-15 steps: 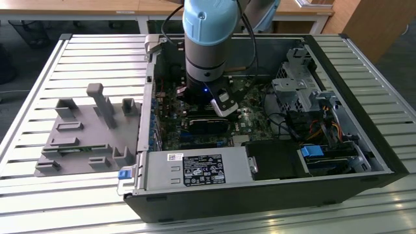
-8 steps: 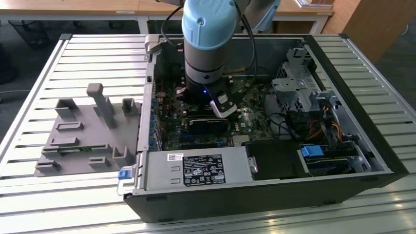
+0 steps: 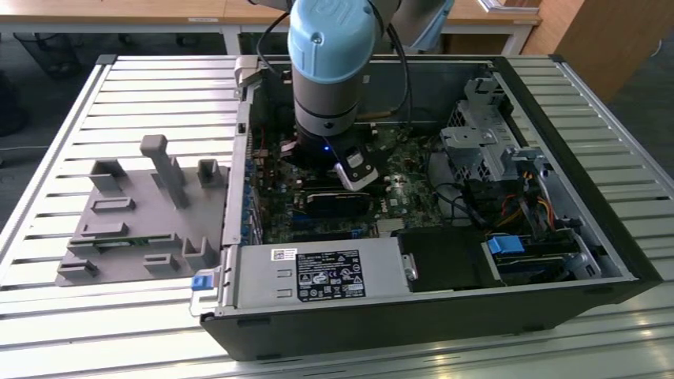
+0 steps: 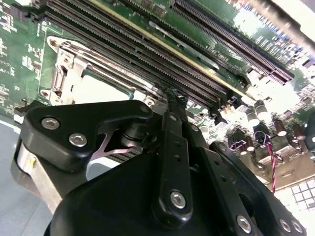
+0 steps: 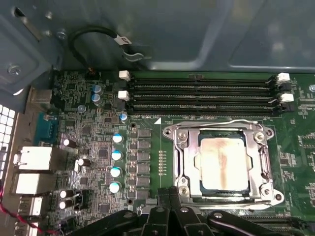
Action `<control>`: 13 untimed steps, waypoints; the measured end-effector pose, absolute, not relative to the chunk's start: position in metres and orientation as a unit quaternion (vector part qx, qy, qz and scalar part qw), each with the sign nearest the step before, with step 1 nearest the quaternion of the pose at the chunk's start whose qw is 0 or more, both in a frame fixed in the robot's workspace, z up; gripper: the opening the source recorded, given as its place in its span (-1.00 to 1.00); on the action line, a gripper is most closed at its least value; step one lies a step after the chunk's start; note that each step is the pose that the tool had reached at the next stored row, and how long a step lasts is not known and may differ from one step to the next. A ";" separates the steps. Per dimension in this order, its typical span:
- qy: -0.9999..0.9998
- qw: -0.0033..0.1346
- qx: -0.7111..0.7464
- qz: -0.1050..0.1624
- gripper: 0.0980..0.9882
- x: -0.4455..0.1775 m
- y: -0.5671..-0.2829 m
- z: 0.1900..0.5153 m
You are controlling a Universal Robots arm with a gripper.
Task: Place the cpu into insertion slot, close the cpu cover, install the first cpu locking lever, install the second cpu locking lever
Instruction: 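Install the second cpu locking lever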
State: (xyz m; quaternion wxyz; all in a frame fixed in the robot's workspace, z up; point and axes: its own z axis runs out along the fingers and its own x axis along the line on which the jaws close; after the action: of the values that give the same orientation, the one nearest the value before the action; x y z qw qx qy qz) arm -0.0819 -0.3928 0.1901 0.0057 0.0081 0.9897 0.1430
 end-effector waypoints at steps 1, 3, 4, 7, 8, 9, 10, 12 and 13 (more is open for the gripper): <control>0.990 0.006 0.008 0.143 -0.98 -0.082 -0.392 0.189; 0.990 0.006 0.008 0.143 -0.98 -0.082 -0.392 0.189; 0.990 0.006 0.008 0.143 -0.98 -0.082 -0.392 0.189; 0.989 0.006 0.008 0.145 -0.98 -0.083 -0.392 0.191; 0.989 0.006 0.008 0.146 -0.98 -0.083 -0.392 0.193; 0.989 0.006 0.008 0.146 -0.98 -0.083 -0.392 0.193; 0.989 0.006 0.008 0.146 -0.98 -0.083 -0.392 0.194; 0.989 0.006 0.008 0.146 -0.98 -0.083 -0.392 0.194; 0.989 0.006 0.008 0.146 -0.98 -0.083 -0.392 0.193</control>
State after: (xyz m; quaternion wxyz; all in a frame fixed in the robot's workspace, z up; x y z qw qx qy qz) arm -0.0830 -0.3919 0.1934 0.0057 0.0083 0.9892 0.1462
